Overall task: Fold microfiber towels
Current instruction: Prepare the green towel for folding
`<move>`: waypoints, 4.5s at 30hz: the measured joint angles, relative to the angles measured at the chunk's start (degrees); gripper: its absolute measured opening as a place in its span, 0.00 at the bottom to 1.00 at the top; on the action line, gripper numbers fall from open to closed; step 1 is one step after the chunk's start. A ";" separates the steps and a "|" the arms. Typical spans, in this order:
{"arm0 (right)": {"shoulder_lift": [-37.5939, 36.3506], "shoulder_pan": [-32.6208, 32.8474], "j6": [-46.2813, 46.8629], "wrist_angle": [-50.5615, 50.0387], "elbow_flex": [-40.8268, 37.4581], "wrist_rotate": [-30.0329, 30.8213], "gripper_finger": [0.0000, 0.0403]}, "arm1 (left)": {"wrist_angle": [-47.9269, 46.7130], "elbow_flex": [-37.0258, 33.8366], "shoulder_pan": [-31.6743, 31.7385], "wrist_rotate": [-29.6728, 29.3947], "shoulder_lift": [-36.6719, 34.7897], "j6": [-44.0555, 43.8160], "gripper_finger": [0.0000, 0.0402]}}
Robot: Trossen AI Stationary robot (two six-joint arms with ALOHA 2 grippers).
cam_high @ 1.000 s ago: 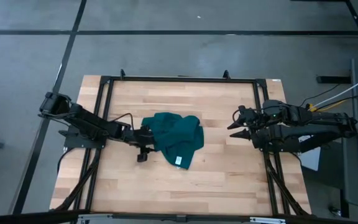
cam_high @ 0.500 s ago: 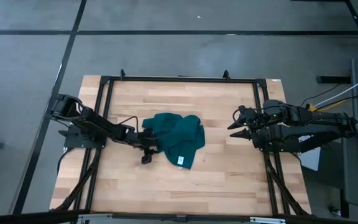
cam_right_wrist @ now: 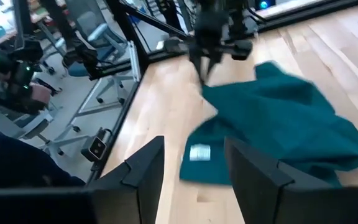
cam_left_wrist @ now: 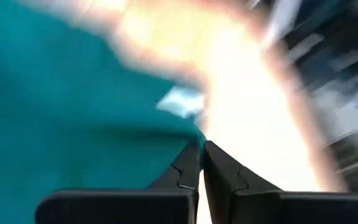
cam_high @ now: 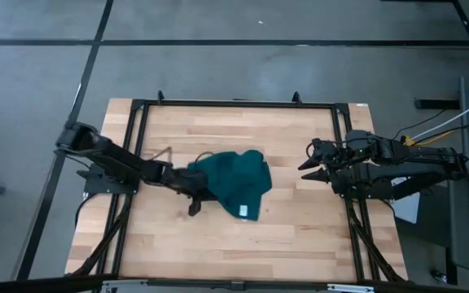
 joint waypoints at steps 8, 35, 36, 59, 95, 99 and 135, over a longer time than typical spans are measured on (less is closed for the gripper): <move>0.00 1.63 -0.68 2.51 0.00 -0.01 0.41 | -6.31 10.80 4.62 -4.31 -16.90 3.86 0.01; 0.07 13.97 2.17 11.15 -0.02 10.00 0.41 | -32.72 22.74 24.54 -15.73 -12.05 6.36 0.01; 0.07 14.49 2.38 11.15 -0.02 10.48 0.41 | -32.72 23.09 23.47 -15.93 -12.73 5.97 0.01; 3.35 21.11 3.41 18.96 -0.02 17.60 0.41 | -52.63 25.88 37.20 -24.31 -15.96 5.02 0.03; 48.93 17.98 -8.93 22.01 7.90 20.76 0.37 | -36.66 25.91 12.44 -17.26 -23.56 14.18 0.16; 53.93 13.95 -9.80 24.41 8.17 18.15 0.32 | -36.54 25.91 10.35 -19.26 -23.67 14.16 0.15; 67.43 3.06 -15.10 27.00 8.20 15.33 0.31 | -42.29 25.91 0.36 -29.11 -31.32 11.10 0.12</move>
